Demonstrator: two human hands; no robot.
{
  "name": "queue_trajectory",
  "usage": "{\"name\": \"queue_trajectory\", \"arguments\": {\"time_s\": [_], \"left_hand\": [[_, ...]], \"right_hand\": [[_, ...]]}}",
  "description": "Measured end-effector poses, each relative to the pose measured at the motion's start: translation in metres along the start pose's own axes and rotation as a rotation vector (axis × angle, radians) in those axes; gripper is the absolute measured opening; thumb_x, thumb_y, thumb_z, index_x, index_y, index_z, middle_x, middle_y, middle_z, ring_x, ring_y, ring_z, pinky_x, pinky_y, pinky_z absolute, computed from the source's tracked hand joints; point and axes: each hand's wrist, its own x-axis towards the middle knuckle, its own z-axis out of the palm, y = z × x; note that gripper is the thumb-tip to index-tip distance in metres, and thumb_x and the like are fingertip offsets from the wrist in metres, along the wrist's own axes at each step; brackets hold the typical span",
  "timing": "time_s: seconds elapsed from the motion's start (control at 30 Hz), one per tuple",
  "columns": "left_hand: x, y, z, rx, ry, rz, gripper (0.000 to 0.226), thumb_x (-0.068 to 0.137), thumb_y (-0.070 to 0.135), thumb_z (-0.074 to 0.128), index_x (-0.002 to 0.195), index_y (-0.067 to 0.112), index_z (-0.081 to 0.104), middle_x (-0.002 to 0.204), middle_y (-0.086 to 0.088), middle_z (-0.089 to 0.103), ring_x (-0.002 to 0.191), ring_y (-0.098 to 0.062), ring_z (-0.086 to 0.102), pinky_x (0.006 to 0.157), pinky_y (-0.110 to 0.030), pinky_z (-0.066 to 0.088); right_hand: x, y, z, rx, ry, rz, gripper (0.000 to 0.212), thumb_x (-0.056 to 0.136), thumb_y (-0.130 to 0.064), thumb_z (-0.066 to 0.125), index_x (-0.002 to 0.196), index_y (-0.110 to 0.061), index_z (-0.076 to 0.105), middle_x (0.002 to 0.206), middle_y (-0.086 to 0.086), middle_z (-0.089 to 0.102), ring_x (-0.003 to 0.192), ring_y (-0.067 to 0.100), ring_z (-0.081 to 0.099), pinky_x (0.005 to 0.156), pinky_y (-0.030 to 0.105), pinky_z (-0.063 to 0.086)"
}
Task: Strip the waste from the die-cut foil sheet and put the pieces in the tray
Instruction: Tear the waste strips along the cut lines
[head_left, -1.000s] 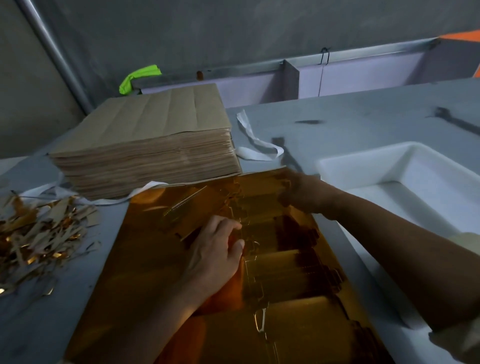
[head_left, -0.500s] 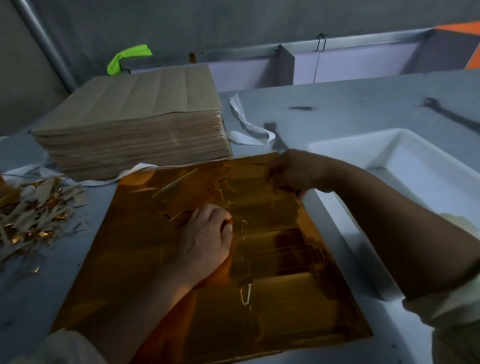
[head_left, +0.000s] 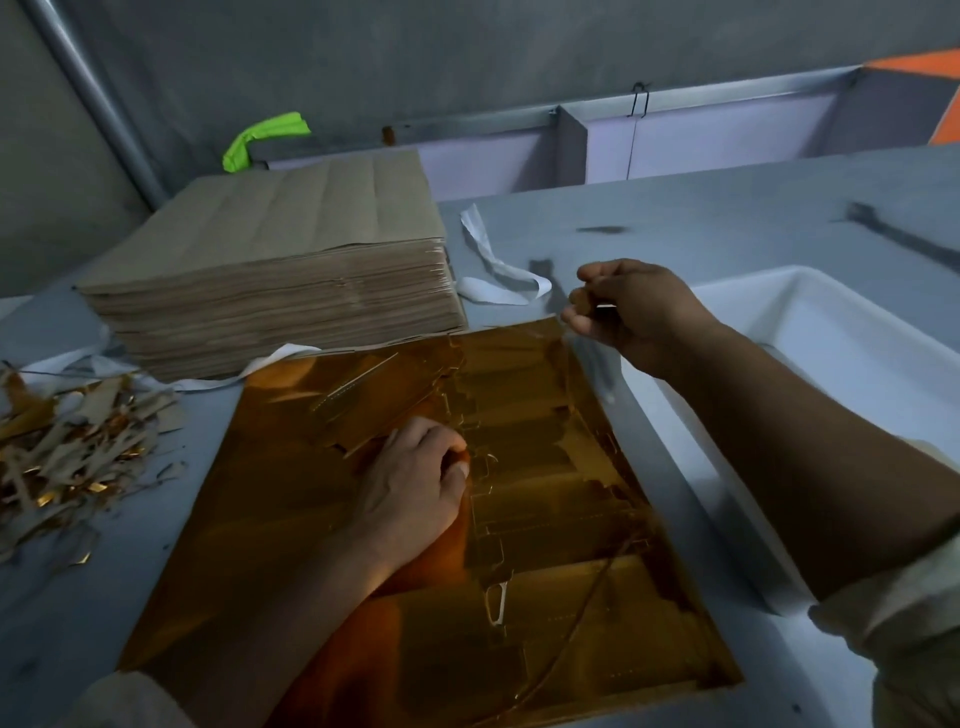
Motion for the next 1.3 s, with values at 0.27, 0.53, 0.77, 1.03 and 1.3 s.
{"name": "queue_trajectory", "arguments": {"time_s": [0.27, 0.53, 0.77, 1.03, 1.3], "left_hand": [[-0.007, 0.06, -0.047, -0.725, -0.655, 0.033, 0.053, 0.089, 0.063, 0.032, 0.107, 0.028, 0.067, 0.099, 0.004, 0.072, 0.068, -0.007, 0.063, 0.06, -0.019, 0.046], [-0.013, 0.076, -0.054, -0.756, -0.901, 0.004, 0.017, 0.1, 0.03, 0.052, 0.096, 0.018, 0.064, 0.082, 0.006, 0.069, 0.056, -0.001, 0.057, 0.049, -0.012, 0.037], [0.001, 0.072, -0.073, -1.002, -0.677, -0.09, 0.021, 0.083, 0.038, 0.061, 0.081, 0.018, 0.062, 0.068, 0.003, 0.065, 0.053, -0.006, 0.055, 0.046, -0.016, 0.038], [0.018, 0.052, -0.084, -1.018, -0.536, -0.208, 0.021, 0.09, 0.034, 0.059, 0.073, 0.024, 0.068, 0.066, 0.003, 0.064, 0.054, -0.005, 0.054, 0.048, -0.015, 0.039], [0.017, 0.039, -0.066, -1.036, -0.541, -0.42, 0.023, 0.088, 0.036, 0.064, 0.092, 0.013, 0.067, 0.074, 0.0, 0.065, 0.061, -0.008, 0.055, 0.05, -0.018, 0.038]], "right_hand": [[0.002, 0.003, 0.003, 0.054, -0.005, -0.047, 0.022, 0.096, 0.008, 0.048, 0.11, -0.007, 0.054, 0.096, 0.017, 0.058, 0.08, 0.029, 0.069, 0.072, 0.032, 0.061], [0.001, 0.003, 0.003, -0.005, 0.03, -0.06, 0.032, 0.096, 0.007, 0.048, 0.123, -0.011, 0.052, 0.121, 0.024, 0.055, 0.092, 0.033, 0.07, 0.071, 0.03, 0.061], [-0.005, 0.008, 0.005, -0.501, 0.001, -0.156, 0.041, 0.101, -0.019, 0.05, 0.139, -0.035, 0.046, 0.096, 0.015, 0.069, 0.081, 0.03, 0.073, 0.056, 0.032, 0.058], [-0.031, 0.001, 0.021, -0.608, -0.223, -0.453, 0.018, 0.096, -0.024, 0.063, 0.089, -0.011, 0.073, 0.051, -0.006, 0.059, 0.043, 0.008, 0.054, 0.04, 0.017, 0.04], [-0.073, -0.006, 0.047, -0.847, -0.979, -0.314, 0.018, 0.093, -0.028, 0.066, 0.11, -0.027, 0.071, 0.087, 0.011, 0.072, 0.053, 0.01, 0.058, 0.044, 0.02, 0.044]]}}
